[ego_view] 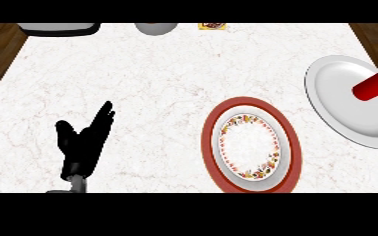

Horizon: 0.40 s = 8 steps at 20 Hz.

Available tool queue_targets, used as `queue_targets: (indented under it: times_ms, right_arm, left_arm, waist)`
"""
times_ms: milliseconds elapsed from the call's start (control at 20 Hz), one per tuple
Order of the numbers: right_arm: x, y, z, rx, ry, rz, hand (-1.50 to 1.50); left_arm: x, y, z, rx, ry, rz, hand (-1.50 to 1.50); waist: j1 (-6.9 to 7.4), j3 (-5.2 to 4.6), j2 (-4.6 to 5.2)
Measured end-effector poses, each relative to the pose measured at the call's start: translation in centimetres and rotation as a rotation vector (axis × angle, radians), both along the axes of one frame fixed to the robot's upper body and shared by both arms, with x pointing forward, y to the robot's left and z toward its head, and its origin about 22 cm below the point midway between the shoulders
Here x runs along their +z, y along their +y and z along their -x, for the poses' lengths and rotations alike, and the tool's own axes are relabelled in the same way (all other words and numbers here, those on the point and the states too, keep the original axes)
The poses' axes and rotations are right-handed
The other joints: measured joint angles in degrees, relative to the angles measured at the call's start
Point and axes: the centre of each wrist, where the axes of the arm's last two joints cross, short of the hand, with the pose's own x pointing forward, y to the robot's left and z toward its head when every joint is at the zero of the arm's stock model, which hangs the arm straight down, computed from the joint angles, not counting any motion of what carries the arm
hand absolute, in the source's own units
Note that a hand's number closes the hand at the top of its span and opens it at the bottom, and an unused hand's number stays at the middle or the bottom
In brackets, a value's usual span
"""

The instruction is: Pick the can from the plate and place it in the plate

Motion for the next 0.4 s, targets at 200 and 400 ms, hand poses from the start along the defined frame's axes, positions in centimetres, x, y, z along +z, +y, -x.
queue_targets:
  times_ms: [200, 400]
  right_arm:
    - [-0.3, 2.0, 3.0, 0.001, 0.044, 0.006, -1.50]
    - [-0.1, 3.5, 4.9, 0.001, 0.065, 0.008, -1.50]
  left_arm:
    - [-0.1, -0.1, 0.0, -0.005, -0.007, -0.002, 0.00]
    - [-0.3, -0.1, -0.1, -0.006, -0.016, 0.000, 0.00]
  waist:
    - [0.18, 0.02, 0.04]
    - [0.38, 0.10, 0.04]
